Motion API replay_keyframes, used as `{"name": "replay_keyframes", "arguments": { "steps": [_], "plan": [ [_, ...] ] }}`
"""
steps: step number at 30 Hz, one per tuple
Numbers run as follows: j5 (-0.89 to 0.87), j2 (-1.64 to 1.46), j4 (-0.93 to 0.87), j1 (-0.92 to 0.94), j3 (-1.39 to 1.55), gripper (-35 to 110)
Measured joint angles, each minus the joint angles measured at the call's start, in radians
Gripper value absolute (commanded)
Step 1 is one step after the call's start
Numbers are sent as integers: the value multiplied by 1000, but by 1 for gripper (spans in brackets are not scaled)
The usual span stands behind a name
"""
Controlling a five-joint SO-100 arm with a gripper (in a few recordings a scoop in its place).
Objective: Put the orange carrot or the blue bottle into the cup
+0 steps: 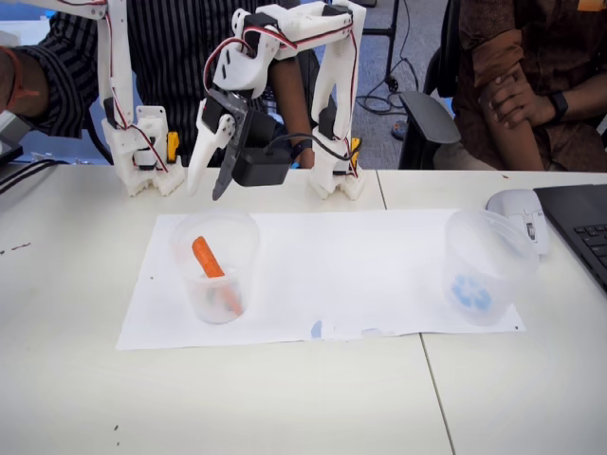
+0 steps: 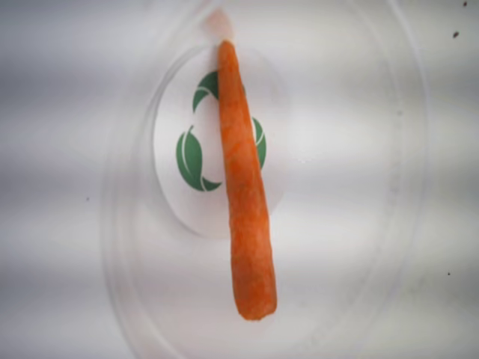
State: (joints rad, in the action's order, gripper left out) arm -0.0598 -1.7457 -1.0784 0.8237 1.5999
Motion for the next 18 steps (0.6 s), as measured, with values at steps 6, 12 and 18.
{"name": "replay_keyframes", "arguments": {
  "steps": [6,12,18],
  "plan": [
    [0,0,0,0,0,22],
    [2,-3,0,-3,0,11],
    [5,-81,0,-8,0,15]
  ]
}}
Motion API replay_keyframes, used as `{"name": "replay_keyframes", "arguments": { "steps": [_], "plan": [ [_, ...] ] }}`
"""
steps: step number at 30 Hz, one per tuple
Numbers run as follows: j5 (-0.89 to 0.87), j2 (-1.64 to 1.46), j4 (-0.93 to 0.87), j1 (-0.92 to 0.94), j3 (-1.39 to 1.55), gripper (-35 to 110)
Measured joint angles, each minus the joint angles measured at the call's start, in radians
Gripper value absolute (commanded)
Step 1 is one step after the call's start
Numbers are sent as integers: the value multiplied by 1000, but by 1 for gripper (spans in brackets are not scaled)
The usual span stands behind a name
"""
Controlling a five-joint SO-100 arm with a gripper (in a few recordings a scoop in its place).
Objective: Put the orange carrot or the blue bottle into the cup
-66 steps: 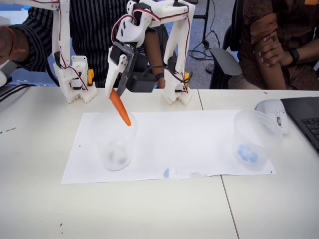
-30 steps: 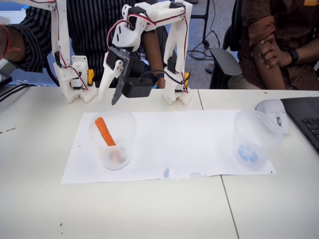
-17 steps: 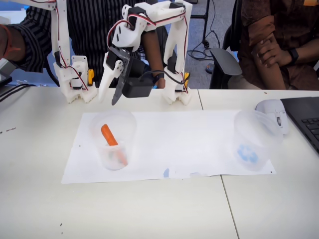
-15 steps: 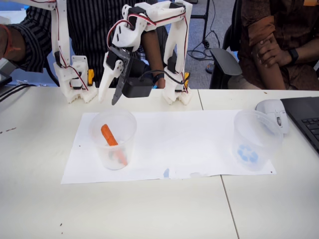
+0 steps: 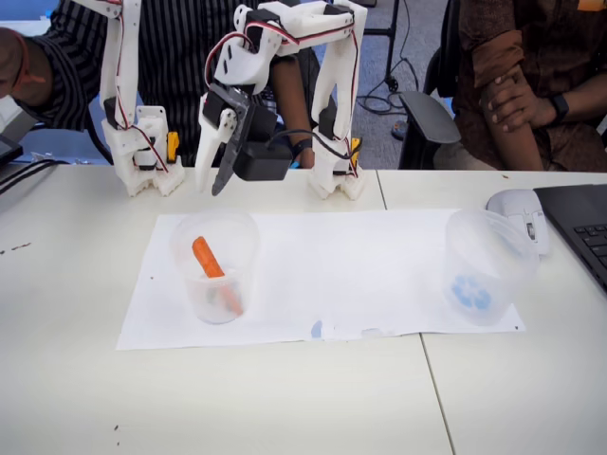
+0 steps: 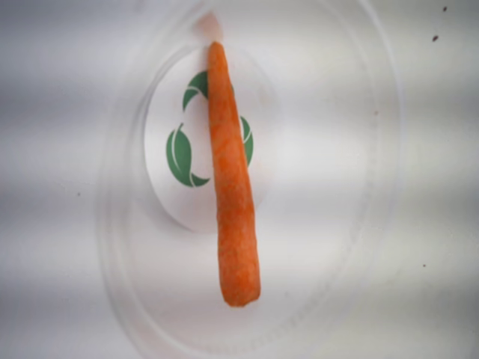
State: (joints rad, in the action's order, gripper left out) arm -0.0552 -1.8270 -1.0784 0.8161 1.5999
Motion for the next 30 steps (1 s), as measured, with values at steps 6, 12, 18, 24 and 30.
{"name": "replay_keyframes", "arguments": {
  "steps": [6,12,18,24,30],
  "plan": [
    [0,-126,-46,-71,0,16],
    [-2,-296,-201,-249,14,16],
    [-2,-480,-307,-430,137,16],
    [-14,-707,-305,-580,305,16],
    [-74,-928,-227,-630,537,16]
  ]
}}
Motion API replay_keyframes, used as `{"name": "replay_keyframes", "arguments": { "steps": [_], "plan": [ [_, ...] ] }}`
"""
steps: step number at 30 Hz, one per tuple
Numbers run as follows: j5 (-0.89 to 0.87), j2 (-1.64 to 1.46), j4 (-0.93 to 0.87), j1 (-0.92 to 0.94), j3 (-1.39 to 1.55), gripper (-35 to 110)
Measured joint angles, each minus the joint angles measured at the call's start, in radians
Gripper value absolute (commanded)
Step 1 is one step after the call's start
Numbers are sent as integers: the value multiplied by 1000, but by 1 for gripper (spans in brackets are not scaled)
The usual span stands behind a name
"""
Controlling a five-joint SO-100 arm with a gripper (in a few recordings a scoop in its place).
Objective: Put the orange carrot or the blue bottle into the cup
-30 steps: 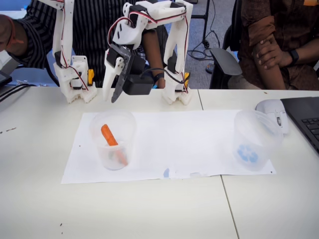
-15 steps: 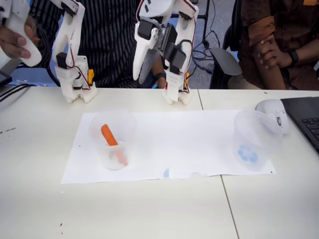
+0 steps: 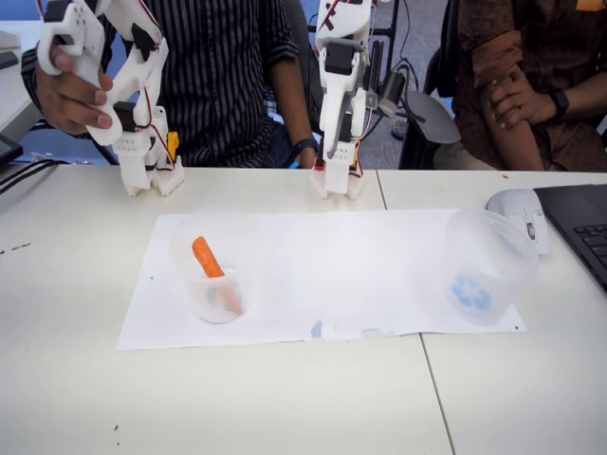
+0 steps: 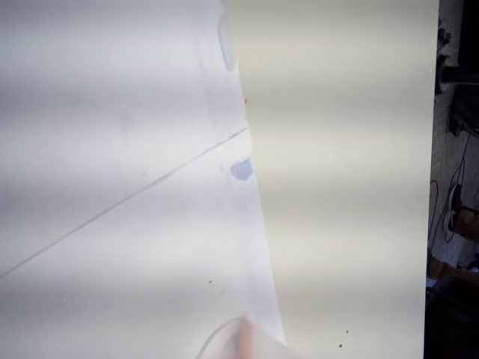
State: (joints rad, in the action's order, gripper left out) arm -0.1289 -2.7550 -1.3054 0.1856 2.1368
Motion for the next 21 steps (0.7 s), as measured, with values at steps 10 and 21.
{"name": "replay_keyframes", "arguments": {
  "steps": [10,21],
  "plan": [
    [-21,-209,255,-87,465,16],
    [-21,-433,437,-149,851,16]
  ]
}}
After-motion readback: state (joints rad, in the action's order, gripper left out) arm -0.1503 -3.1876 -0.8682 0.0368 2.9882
